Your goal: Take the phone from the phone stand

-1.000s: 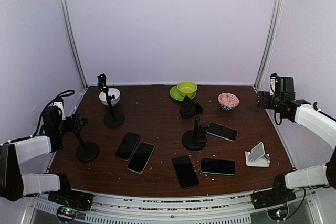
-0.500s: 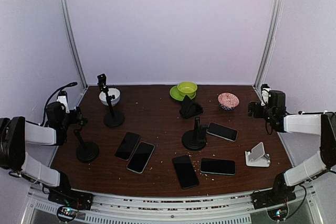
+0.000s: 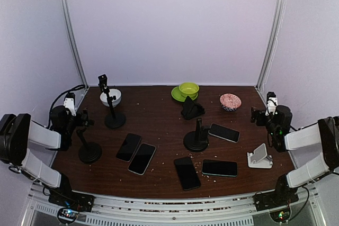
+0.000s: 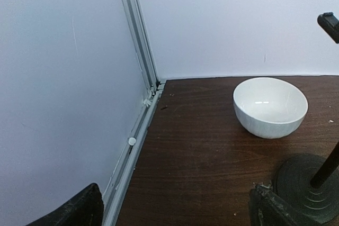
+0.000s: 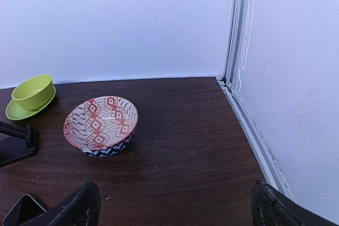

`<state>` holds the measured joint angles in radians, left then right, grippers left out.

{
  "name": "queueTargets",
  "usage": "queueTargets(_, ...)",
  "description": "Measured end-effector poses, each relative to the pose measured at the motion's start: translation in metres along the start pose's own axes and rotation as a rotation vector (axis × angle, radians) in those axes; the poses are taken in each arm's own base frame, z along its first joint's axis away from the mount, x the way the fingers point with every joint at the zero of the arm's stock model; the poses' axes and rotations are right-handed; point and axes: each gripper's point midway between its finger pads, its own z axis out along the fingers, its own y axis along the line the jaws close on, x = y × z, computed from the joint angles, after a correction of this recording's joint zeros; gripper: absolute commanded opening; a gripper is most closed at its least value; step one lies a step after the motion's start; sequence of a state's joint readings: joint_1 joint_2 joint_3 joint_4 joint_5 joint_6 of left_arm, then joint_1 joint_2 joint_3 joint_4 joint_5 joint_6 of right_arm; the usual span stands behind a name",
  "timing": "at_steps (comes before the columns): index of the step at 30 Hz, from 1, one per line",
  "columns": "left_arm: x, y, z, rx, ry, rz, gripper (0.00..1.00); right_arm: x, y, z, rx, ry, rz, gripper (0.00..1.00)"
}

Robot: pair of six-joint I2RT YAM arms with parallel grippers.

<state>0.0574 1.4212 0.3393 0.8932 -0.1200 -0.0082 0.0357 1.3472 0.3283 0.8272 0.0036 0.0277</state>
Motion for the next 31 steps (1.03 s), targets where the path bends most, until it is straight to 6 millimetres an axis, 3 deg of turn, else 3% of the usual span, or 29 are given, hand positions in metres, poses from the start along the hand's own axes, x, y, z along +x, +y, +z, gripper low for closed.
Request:
queueTargets(4,-0.007,0.002,0.000,-0.013,-0.029,0.000,0.98,0.012,-0.001,-0.010,-0.001,-0.017,-0.001,0.99)
queueTargets(12,-0.010,0.002,-0.001,-0.023,-0.044,0.004,0.98,-0.011,-0.001,-0.011,-0.004,-0.109,0.009,1.00)
queueTargets(31,-0.012,0.002,-0.002,-0.026,-0.049,0.005,0.98,-0.015,-0.001,-0.011,-0.004,-0.126,0.012,0.99)
